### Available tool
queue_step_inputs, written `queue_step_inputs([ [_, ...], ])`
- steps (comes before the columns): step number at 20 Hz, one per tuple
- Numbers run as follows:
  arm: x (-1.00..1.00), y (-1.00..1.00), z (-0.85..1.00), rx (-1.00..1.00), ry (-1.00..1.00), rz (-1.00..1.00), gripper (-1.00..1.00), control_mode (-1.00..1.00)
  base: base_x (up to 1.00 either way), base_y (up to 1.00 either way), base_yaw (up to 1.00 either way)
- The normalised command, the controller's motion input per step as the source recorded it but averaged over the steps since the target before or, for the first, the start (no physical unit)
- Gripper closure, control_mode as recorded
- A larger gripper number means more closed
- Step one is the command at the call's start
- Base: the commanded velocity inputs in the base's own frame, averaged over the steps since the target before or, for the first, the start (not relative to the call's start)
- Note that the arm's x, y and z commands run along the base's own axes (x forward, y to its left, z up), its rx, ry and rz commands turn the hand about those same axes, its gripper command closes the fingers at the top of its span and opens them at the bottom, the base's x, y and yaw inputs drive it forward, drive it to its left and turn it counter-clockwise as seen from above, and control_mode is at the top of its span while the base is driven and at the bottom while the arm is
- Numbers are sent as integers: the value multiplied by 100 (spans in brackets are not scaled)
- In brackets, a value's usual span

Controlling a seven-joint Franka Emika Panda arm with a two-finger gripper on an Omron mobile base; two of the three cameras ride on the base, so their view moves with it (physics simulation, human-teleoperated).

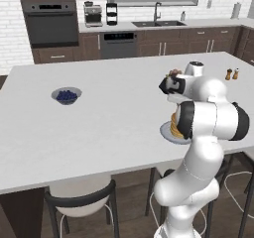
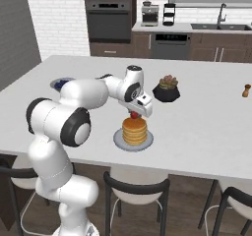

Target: Take the strawberry from the fridge and place it on top of the pancake, located on the dining counter.

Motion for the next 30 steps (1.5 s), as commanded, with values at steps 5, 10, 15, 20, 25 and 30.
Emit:
queue_step_inputs([
  [5,-17,-2,-9,0,-11,0,100,-100,0,0,0],
  [10,-4,0,-9,0,-6,0,100,-100,0,0,0],
  [15,0,0,-8,1,-2,0,100,-100,0,0,0],
  [20,0,0,-13,0,0,0,100,-100,0,0,0],
  [25,-8,0,-11,0,-2,0,-100,-100,0,0,0],
  [30,-6,0,0,2,-1,0,-100,-100,0,0,0],
])
